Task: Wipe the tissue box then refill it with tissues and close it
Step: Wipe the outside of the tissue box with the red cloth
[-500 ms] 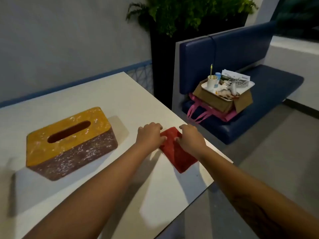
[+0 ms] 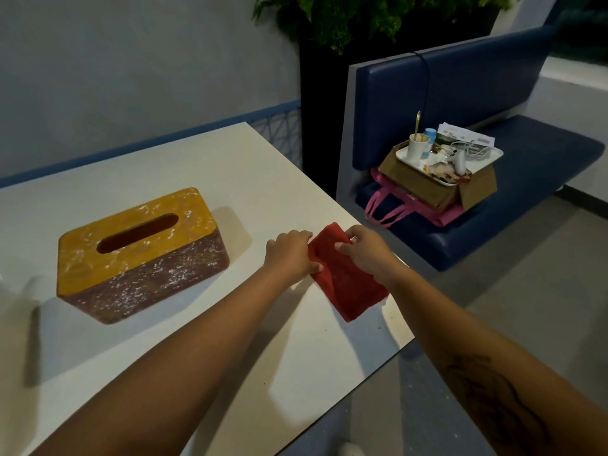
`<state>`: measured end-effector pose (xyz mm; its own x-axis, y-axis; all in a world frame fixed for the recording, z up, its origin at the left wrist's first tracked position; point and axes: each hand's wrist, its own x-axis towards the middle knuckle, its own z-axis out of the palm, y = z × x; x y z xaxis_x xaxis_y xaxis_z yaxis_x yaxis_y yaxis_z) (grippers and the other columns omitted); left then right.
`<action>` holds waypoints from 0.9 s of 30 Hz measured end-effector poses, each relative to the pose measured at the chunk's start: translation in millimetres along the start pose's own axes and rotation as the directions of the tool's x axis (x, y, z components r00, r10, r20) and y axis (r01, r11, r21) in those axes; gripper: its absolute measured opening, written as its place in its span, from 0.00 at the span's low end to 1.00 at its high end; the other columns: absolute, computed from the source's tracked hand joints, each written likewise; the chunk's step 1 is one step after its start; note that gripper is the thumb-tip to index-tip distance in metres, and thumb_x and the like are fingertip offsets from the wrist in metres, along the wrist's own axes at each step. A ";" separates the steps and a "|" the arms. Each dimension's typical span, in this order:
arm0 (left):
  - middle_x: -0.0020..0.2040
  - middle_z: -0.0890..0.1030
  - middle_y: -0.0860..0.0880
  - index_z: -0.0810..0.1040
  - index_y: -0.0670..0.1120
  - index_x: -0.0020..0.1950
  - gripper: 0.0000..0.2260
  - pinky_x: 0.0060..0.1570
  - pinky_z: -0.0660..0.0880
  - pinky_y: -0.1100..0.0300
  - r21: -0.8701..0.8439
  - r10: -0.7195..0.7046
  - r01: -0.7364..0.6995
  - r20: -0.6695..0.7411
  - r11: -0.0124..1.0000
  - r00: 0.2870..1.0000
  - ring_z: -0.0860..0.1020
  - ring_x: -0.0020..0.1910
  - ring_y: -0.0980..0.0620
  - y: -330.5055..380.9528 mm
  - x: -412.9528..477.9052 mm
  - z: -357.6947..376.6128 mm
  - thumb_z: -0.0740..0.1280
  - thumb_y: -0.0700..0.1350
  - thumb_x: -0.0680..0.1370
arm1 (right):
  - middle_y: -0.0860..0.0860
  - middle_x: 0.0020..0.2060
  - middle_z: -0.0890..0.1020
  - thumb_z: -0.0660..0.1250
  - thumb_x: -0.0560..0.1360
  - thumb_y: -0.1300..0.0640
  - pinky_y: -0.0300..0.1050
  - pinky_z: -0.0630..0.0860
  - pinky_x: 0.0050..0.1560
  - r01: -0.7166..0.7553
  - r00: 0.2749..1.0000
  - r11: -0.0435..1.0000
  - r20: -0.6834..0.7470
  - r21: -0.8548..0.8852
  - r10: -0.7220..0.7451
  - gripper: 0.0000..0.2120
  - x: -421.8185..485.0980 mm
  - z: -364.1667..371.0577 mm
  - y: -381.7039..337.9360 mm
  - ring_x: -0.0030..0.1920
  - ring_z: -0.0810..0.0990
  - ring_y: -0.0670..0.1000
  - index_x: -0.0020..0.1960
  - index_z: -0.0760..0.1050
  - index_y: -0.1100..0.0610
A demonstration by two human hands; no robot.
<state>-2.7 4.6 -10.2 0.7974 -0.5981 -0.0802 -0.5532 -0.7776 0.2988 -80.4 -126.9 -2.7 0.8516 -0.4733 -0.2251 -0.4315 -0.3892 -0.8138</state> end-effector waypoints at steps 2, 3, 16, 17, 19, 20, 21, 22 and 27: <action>0.55 0.80 0.50 0.74 0.50 0.61 0.22 0.56 0.67 0.52 -0.077 0.003 -0.002 0.019 0.997 1.000 0.76 0.57 0.46 -1.0 -1.5 -3.9 0.73 0.52 0.69 | 0.53 0.47 0.81 0.64 0.78 0.53 0.51 0.79 0.48 0.060 0.997 0.996 0.041 0.059 -0.062 0.04 -2.6 -3.0 1.9 0.43 0.81 0.54 0.51 0.73 0.52; 0.54 0.81 0.51 0.74 0.51 0.60 0.22 0.57 0.68 0.52 -0.124 0.007 -0.002 0.035 0.992 0.999 0.76 0.56 0.47 -1.6 -2.6 -5.9 0.73 0.51 0.68 | 0.53 0.47 0.82 0.64 0.78 0.53 0.54 0.80 0.49 0.085 0.993 0.993 0.069 0.081 -0.091 0.02 -3.8 -5.2 3.1 0.44 0.82 0.56 0.50 0.73 0.50; 0.35 0.75 0.49 0.69 0.46 0.37 0.10 0.28 0.75 0.67 -0.744 -0.049 0.036 0.004 0.667 0.999 0.76 0.33 0.54 -10.0 -20.0 -63.9 0.69 0.37 0.74 | 0.49 0.48 0.76 0.65 0.77 0.57 0.42 0.77 0.44 0.372 0.928 0.903 -0.110 0.212 -0.356 0.13 -1.2 2.4 -40.3 0.46 0.79 0.50 0.56 0.62 0.50; 0.35 0.75 0.49 0.70 0.46 0.38 0.10 0.28 0.76 0.65 -0.770 -0.087 0.043 -0.016 0.636 0.996 0.77 0.33 0.54 -10.7 -21.4 -69.3 0.68 0.37 0.75 | 0.49 0.49 0.75 0.64 0.78 0.58 0.42 0.76 0.46 0.420 0.906 0.887 -0.140 0.191 -0.399 0.12 0.3 5.8 -46.5 0.47 0.78 0.51 0.55 0.62 0.50; 0.36 0.76 0.47 0.71 0.46 0.39 0.08 0.30 0.78 0.61 -0.814 -0.144 0.049 -0.043 0.579 0.989 0.78 0.33 0.52 -10.5 -23.8 -78.9 0.66 0.38 0.76 | 0.48 0.50 0.76 0.63 0.78 0.58 0.43 0.76 0.48 0.498 0.864 0.854 -0.177 0.153 -0.472 0.10 0.4 11.9 -55.5 0.50 0.77 0.50 0.55 0.63 0.49; 0.36 0.77 0.47 0.72 0.46 0.40 0.07 0.31 0.78 0.60 -0.828 -0.168 0.050 -0.054 0.559 0.984 0.78 0.33 0.51 -10.7 -25.6 -83.7 0.66 0.38 0.76 | 0.48 0.51 0.76 0.62 0.78 0.57 0.44 0.76 0.50 0.526 0.846 0.839 -0.182 0.140 -0.500 0.09 0.5 15.5 -58.1 0.51 0.77 0.50 0.55 0.64 0.50; 0.36 0.77 0.46 0.73 0.45 0.41 0.06 0.32 0.79 0.60 -0.836 -0.189 0.054 -0.060 0.546 0.980 0.78 0.33 0.50 -9.8 -28.3 -88.2 0.66 0.39 0.77 | 0.48 0.53 0.76 0.63 0.78 0.54 0.44 0.76 0.51 0.552 0.830 0.824 -0.183 0.132 -0.527 0.09 -0.1 19.0 -58.1 0.52 0.77 0.50 0.57 0.66 0.50; 0.37 0.78 0.46 0.74 0.43 0.42 0.04 0.32 0.79 0.60 -0.846 -0.215 0.057 -0.069 0.531 0.974 0.78 0.34 0.50 -10.1 -31.6 -93.5 0.65 0.39 0.77 | 0.48 0.55 0.76 0.63 0.77 0.48 0.42 0.76 0.51 0.582 0.810 0.804 -0.174 0.124 -0.559 0.14 0.0 23.3 -58.8 0.53 0.77 0.50 0.59 0.66 0.52; 0.43 0.80 0.41 0.75 0.38 0.52 0.07 0.37 0.79 0.58 -0.894 -0.328 0.072 -0.086 0.443 0.941 0.80 0.40 0.46 -11.0 -44.1 -110.6 0.64 0.41 0.78 | 0.50 0.71 0.58 0.67 0.60 0.31 0.40 0.70 0.61 0.750 0.660 0.658 0.002 -0.065 -0.751 0.46 -3.4 45.4 -56.7 0.67 0.66 0.49 0.73 0.55 0.46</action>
<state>-5.1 61.0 95.2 0.9523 -0.2911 -0.0911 0.0280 -0.2141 0.9764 -45.4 -67.4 19.8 0.8868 -0.0179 0.4618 0.3355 -0.6623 -0.6700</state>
